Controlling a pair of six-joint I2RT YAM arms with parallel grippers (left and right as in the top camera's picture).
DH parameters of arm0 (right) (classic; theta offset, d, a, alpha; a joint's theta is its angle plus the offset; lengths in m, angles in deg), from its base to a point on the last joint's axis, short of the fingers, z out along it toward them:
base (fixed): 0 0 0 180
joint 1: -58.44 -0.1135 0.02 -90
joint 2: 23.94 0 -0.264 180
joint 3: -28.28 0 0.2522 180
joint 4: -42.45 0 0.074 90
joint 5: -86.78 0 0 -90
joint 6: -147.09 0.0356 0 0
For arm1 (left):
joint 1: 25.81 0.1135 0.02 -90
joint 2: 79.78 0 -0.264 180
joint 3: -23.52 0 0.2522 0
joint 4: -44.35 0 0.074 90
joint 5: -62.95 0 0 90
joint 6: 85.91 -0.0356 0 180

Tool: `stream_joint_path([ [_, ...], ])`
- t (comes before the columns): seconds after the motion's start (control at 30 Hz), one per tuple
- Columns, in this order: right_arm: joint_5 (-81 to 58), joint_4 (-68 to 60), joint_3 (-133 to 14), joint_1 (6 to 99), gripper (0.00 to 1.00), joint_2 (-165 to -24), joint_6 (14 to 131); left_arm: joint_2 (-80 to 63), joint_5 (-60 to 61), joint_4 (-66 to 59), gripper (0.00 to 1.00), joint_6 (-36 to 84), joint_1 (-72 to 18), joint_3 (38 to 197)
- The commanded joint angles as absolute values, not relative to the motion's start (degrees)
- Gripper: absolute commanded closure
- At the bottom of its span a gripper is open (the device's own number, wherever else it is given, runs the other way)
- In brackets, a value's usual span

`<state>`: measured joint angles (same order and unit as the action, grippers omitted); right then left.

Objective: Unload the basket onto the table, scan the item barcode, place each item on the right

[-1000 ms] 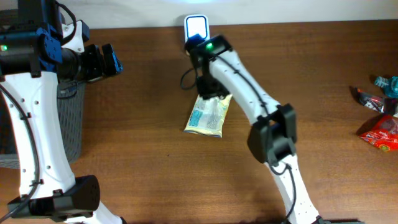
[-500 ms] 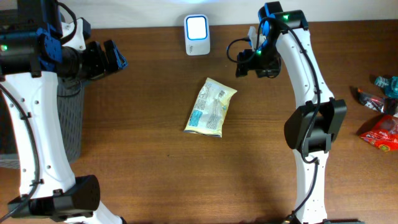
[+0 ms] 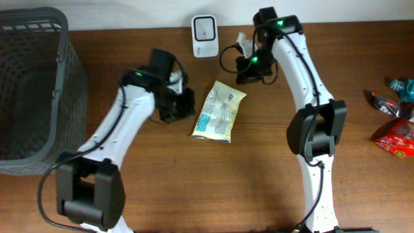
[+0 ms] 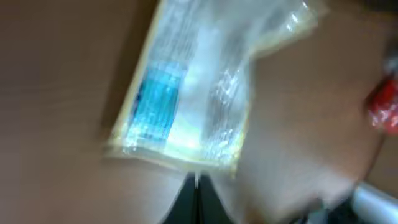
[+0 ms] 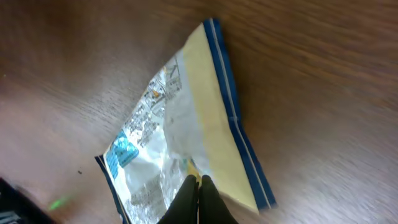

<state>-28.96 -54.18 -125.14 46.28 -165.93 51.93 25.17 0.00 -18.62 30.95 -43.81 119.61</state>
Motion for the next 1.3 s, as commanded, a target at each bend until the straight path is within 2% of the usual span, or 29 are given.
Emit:
stream_joint_path([
  [0.0,-31.08,-53.28,-125.16,44.51,0.96,-169.23,51.27,24.93,1.64,-5.46,1.0,40.89,-47.24,109.07],
  [0.1,-31.08,-52.8,-125.16,43.99,0.96,-170.98,51.12,26.17,-2.56,1.86,1.0,47.6,-48.56,103.0],
  [0.23,-26.81,-52.87,-125.16,43.99,0.96,-172.25,53.04,30.19,-3.04,3.79,1.0,53.79,-48.82,101.92],
  [0.33,-18.92,-54.94,-125.14,43.94,0.96,-172.45,56.3,33.8,-5.07,5.64,1.0,53.79,-48.51,101.92],
  [0.5,-11.8,-62.0,-125.16,43.94,0.96,-172.45,59.14,33.5,-17.82,2.15,1.0,53.63,-42.72,106.06],
  [0.6,-10.94,-66.07,-125.18,43.94,0.96,-172.16,59.38,33.52,-21.64,-1.31,1.0,45.63,-37.61,112.85],
  [0.7,-12.63,-68.67,-125.22,43.81,0.96,-170.22,59.53,33.5,-22.17,-9.88,1.0,37.13,-34.35,125.07],
  [0.8,-27.03,-68.23,-125.38,43.15,0.96,-166.17,55.86,33.5,-21.73,-21.72,1.0,31.6,-34.68,137.42],
  [0.87,-38.75,-67.86,-125.38,42.63,0.96,-165.39,50.59,33.52,-19.04,-29.13,1.0,31.62,-35.09,139.08],
  [0.93,-41.59,-67.82,-125.18,40.69,0.96,-165.89,48.08,34.04,-16.2,-35.58,1.0,31.58,-36.21,136.79],
  [1.07,-41.57,-66.61,-123.76,36.47,0.96,-167.75,49.7,34.13,-15.87,-34.33,1.0,30.7,-39.79,127.93],
  [1.17,-41.17,-61.13,-116.24,35.16,0.96,-167.81,53.41,34.52,-15.96,-28.8,1.0,30.75,-41.04,120.28],
  [1.27,-37.41,-55.75,-105.62,35.46,0.96,-167.81,57.89,35.18,-24.31,-27.51,1.0,31.91,-40.05,115.15],
])
